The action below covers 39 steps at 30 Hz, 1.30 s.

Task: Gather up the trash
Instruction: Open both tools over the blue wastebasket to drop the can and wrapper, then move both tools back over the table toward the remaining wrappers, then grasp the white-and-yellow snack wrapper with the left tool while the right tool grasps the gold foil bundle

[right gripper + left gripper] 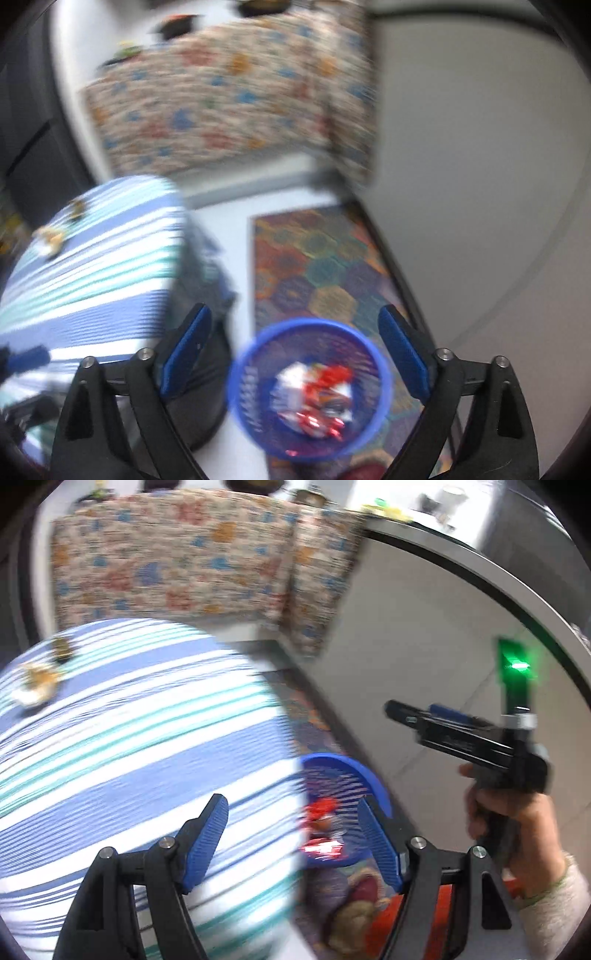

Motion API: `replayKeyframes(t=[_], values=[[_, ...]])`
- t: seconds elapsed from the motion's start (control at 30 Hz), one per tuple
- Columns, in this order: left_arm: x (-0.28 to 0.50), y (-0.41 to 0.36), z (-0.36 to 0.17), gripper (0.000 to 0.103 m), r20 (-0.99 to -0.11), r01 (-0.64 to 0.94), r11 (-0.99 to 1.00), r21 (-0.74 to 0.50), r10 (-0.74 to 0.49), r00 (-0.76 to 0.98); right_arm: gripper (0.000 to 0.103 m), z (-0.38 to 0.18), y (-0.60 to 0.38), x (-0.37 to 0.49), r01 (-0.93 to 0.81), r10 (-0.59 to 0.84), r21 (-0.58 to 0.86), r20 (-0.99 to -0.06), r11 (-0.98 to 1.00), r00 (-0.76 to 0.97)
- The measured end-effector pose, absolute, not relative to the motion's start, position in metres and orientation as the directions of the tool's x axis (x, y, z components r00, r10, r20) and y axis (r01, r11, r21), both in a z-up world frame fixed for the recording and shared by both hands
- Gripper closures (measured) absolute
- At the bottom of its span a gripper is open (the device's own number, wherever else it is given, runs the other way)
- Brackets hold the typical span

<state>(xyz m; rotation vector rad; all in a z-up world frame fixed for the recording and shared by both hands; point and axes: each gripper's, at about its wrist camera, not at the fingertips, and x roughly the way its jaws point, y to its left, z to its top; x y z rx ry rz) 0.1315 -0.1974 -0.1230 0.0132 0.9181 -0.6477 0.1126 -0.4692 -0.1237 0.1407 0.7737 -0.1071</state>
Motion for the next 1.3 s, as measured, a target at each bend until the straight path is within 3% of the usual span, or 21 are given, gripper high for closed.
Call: replayKeyframes(t=[0.17,0.27,0.53,0.9,1.2,1.3], values=[[0.160,-0.106,-0.143,0.029,-0.787,0.354,0.921,-0.164,-0.338,0.515,0.006,-0.125,-0.336,0.123,-0.192,0.175,0.055,-0.702,0.980,0.691],[0.180,-0.062,-0.155,0.029,-0.795,0.257,0.959,-0.121,-0.249,0.553,0.007,-0.142,-0.276,0.129,-0.312,0.236,0.033,-0.732,0.950,0.640],[0.223,-0.002,-0.164,0.029,-0.803,0.200,0.977,-0.073,-0.176,0.569,0.008,-0.169,-0.225,0.160,-0.376,0.261,0.029,-0.769,0.926,0.584],[0.304,0.007,-0.152,0.029,-0.757,0.250,0.961,-0.115,-0.248,0.604,0.008,-0.182,-0.228,0.173,-0.363,0.238,0.019,-0.788,0.931,0.568],[0.378,-0.005,-0.156,0.026,-0.780,0.487,0.868,-0.103,-0.374,0.501,0.008,-0.183,-0.226,0.168,-0.394,0.260,0.021,-0.784,0.919,0.563],[0.384,-0.019,-0.171,0.026,-0.809,0.549,0.835,-0.043,-0.351,0.471,0.008,-0.184,-0.228,0.167,-0.400,0.264,0.021,-0.782,0.916,0.565]])
